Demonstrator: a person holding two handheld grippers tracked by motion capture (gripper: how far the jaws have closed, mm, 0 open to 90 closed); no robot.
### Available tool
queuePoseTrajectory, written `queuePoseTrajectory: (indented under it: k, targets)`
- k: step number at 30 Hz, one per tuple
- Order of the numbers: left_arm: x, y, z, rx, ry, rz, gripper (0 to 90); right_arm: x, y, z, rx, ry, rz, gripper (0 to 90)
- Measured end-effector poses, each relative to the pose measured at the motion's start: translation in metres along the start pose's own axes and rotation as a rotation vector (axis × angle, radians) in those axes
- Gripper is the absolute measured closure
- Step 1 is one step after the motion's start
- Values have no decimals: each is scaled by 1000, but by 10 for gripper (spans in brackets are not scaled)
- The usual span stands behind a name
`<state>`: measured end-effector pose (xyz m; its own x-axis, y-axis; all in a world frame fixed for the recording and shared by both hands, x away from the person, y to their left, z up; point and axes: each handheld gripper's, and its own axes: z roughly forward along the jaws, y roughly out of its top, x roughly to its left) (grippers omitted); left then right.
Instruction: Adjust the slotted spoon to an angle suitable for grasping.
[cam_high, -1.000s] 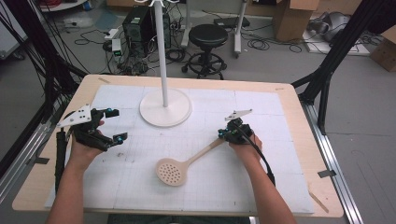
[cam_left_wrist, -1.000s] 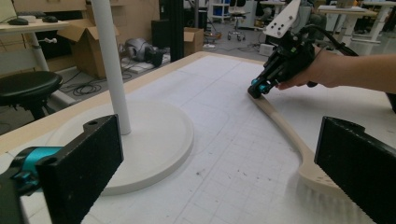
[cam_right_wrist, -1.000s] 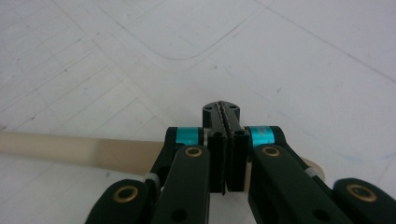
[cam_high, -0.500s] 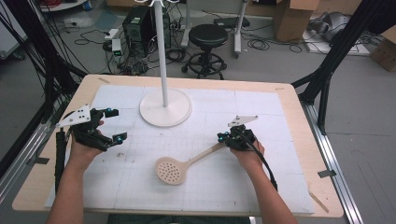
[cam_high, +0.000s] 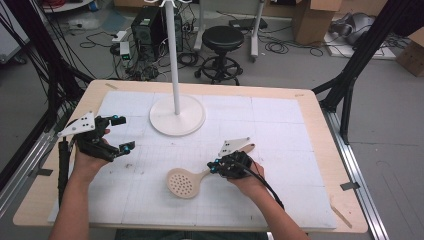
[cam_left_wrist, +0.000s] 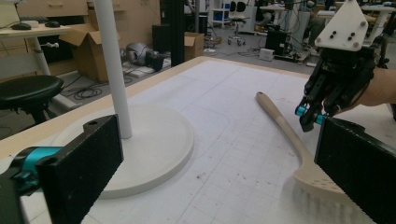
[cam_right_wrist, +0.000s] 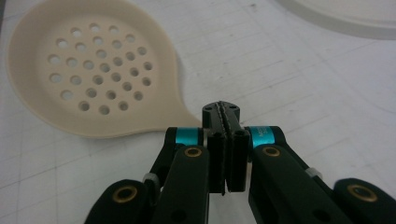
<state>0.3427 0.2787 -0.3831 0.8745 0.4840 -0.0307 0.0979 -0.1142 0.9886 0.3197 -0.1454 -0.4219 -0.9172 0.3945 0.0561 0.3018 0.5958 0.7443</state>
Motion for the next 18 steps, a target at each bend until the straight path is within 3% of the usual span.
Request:
queuePoseTrajectory:
  k: [6, 18]
  targets:
    - [1, 0, 1, 4, 0, 2, 16, 9, -3, 19, 67, 53, -38, 889]
    - [1, -1, 1, 10, 2, 2, 16, 8, 14, 43, 67, 66, -35, 890]
